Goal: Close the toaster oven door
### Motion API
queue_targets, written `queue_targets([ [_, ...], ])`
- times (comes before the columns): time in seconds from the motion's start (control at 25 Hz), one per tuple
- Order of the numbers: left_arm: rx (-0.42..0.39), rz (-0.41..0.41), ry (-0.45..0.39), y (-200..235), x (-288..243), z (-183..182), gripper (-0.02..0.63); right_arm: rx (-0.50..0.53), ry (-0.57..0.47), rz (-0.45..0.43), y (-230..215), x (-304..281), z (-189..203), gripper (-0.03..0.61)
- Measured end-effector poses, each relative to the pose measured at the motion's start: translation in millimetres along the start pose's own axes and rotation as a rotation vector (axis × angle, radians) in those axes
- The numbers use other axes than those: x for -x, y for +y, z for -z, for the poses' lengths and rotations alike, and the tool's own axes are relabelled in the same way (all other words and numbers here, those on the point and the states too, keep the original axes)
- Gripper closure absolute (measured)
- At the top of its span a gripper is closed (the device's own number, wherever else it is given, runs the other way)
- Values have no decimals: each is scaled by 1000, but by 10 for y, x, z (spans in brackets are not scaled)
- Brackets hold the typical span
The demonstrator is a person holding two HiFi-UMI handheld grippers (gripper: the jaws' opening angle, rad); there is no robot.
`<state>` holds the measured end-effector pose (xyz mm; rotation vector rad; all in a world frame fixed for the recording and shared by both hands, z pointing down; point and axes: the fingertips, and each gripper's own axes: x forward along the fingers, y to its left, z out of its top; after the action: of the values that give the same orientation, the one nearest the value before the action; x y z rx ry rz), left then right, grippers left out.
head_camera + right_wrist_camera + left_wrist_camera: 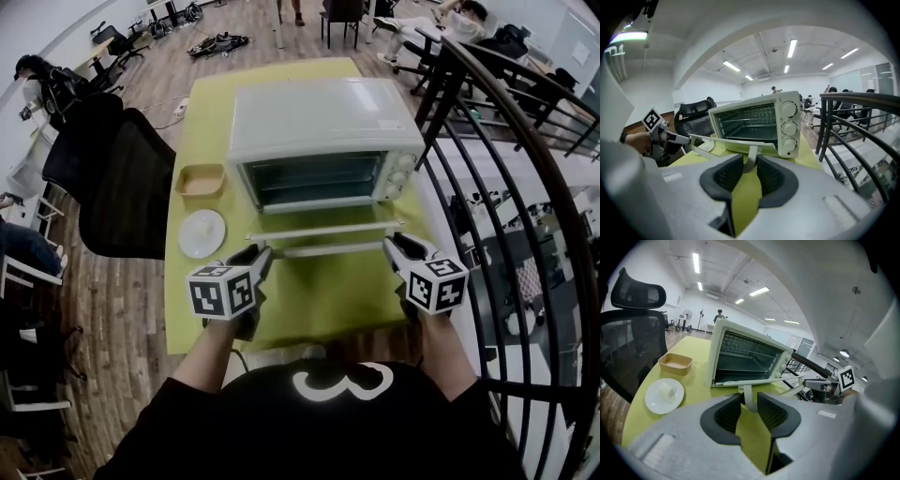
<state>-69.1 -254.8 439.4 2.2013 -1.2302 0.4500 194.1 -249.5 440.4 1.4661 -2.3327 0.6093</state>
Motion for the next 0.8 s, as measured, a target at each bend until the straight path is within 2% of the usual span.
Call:
queue_targets([
  [0.8,-7,100,-71,55,-1,-445,492,5,-104,61,-8,-66,-426,480],
])
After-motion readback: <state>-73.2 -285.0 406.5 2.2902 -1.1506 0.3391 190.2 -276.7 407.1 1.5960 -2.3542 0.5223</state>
